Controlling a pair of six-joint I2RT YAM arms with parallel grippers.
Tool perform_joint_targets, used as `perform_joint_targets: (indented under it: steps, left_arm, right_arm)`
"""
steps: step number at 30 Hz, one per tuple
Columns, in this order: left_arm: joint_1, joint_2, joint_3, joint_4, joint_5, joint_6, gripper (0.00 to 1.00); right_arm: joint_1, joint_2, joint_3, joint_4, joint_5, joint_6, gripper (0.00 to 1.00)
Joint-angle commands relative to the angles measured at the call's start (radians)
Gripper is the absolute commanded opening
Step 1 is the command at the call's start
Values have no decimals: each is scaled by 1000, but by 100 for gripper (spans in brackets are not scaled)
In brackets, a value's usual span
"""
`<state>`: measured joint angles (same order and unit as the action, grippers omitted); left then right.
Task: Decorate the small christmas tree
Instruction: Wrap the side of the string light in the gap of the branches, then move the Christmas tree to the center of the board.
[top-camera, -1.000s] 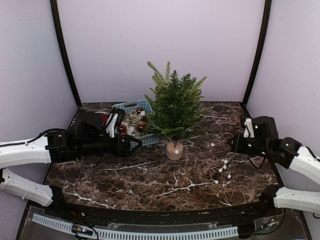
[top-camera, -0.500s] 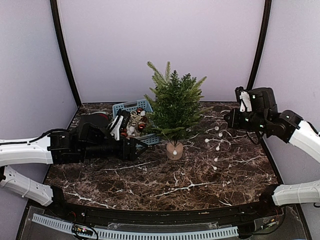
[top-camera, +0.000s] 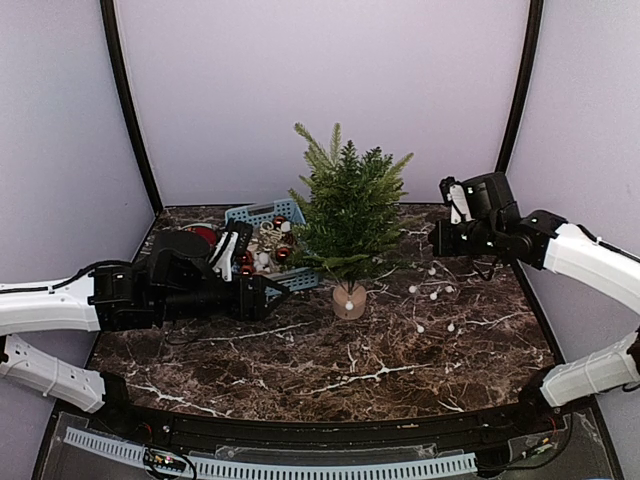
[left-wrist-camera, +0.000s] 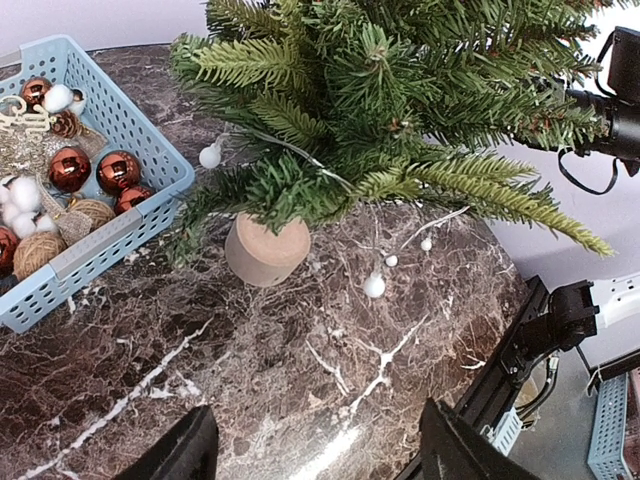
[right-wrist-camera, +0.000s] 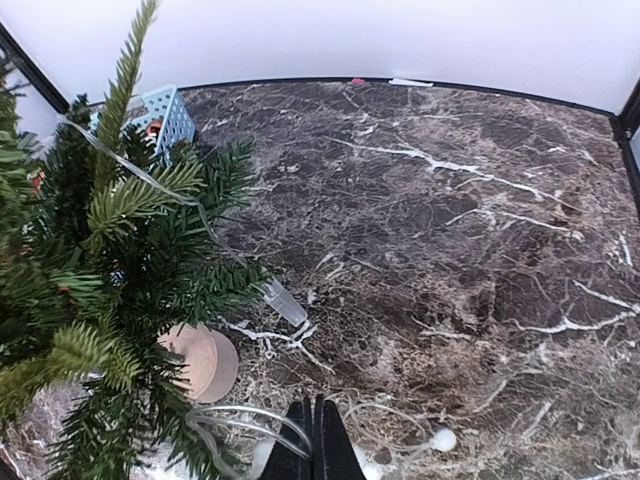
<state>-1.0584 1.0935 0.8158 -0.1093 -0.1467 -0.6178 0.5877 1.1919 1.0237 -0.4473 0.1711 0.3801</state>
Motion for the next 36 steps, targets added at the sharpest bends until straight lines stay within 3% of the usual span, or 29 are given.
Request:
perform_joint_targets:
  steps: [1,6,13,17,21,25,30,36]
  left_arm:
    - [-3,-23,-23,-17,-7,-7,71]
    - [-6,-17,-29,4,20,18,71]
    - [-107,37,45,14,-41,6,71]
    - [-225,93,116,25,-150,-37,71]
    - [-324,195,213,46,-251,-88,71]
    - [-377,313,303,133,-248,-149,71]
    - [-382,477,416,192,-216,-238,73]
    - [-358,645,585,122,-201,-277,78]
  right_arm:
    - [-8,51,-19,123,-56,-23,0]
    - [-11,109,-37,145,-88,-15,1]
    - [-34,36,-105,128,-50,47,60]
    - [-40,-69,-172,105,-19,95,75]
    - [-46,-163,-295,103,14,188,82]
    - [-49,-229,-406,139,-6,271,83]
    - [-47,-299,-516,222,-80,340,82]
    - [-48,-345,-577,280,-139,347,81]
